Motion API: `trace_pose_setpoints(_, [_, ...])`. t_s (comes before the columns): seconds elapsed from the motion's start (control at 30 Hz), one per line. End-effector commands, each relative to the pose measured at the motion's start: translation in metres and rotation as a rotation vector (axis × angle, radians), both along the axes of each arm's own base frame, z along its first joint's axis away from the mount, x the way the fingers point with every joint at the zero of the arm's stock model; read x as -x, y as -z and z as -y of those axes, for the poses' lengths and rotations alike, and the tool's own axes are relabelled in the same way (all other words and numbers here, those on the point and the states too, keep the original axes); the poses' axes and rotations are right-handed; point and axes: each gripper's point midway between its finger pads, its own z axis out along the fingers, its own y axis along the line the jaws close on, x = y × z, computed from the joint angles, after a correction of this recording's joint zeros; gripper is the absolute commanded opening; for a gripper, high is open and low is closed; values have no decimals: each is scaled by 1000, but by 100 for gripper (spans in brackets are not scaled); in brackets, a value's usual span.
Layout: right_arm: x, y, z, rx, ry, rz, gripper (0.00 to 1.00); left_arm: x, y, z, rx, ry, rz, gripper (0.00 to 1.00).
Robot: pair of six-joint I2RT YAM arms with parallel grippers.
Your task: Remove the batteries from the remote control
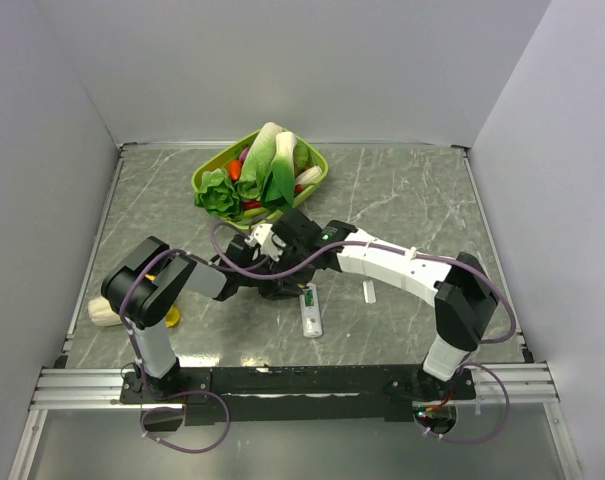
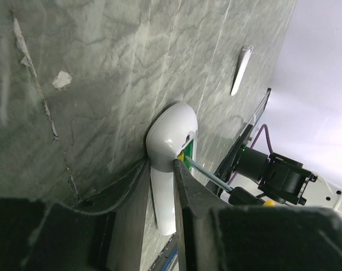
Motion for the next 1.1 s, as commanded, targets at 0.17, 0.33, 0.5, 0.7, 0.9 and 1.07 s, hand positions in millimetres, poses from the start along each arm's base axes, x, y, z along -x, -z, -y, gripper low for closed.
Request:
trace_pose_setpoints(0.17, [0,42,47,-32,133,-22,0,-7,14,1,-60,-27,-3,28])
trace_pose_setpoints(0.33, [7,47,59,-131,206,27,0,-5,17,4,-68,-24,-10,27])
trace_pose_setpoints(0.5, [10,33,64,-183,260,76,0,-1,11,7,-73,-12,4,29])
trace_pose_setpoints(0.7, [18,32,58,-222,332,8,0,2,-2,7,-91,-3,31,34])
trace_pose_setpoints(0.9, [29,45,56,-282,425,5,0,-5,-26,-8,-169,-44,116,42])
trace_pose_setpoints(1.07, [40,51,51,-347,433,33,0,14,-45,-12,-129,-19,168,37])
